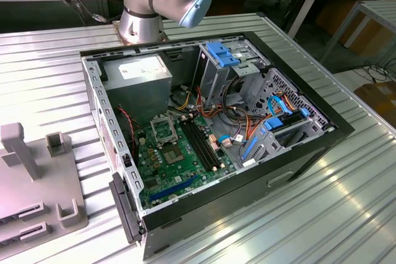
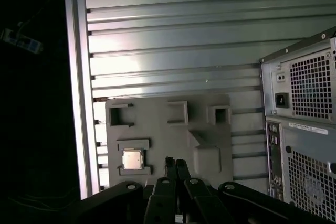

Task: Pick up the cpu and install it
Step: 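Reach for the cpu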

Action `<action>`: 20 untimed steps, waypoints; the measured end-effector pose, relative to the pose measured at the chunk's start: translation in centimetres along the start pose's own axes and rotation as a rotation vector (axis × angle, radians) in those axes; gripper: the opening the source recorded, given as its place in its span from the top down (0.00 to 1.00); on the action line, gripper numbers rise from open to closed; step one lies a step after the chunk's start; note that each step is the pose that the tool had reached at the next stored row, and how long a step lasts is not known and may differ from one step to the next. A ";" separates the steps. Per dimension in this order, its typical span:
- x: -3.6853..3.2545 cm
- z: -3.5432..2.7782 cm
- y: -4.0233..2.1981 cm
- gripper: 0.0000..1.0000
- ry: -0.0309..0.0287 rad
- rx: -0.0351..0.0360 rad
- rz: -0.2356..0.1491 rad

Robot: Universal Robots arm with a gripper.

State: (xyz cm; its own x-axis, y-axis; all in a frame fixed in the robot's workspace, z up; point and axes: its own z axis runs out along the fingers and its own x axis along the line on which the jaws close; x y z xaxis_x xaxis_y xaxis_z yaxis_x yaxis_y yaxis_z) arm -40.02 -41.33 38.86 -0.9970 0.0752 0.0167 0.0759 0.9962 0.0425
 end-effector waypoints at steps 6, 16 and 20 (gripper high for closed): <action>2.24 0.16 -0.55 0.85 0.0106 0.0008 0.001; 4.95 0.48 -1.16 0.85 0.0123 0.0009 0.000; 5.42 0.59 -1.55 0.85 0.0122 0.0009 0.001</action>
State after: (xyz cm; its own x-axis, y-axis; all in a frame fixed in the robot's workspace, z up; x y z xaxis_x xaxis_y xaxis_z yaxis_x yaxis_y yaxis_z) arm -45.56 -42.44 38.29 -0.9967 0.0753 0.0289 0.0765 0.9962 0.0416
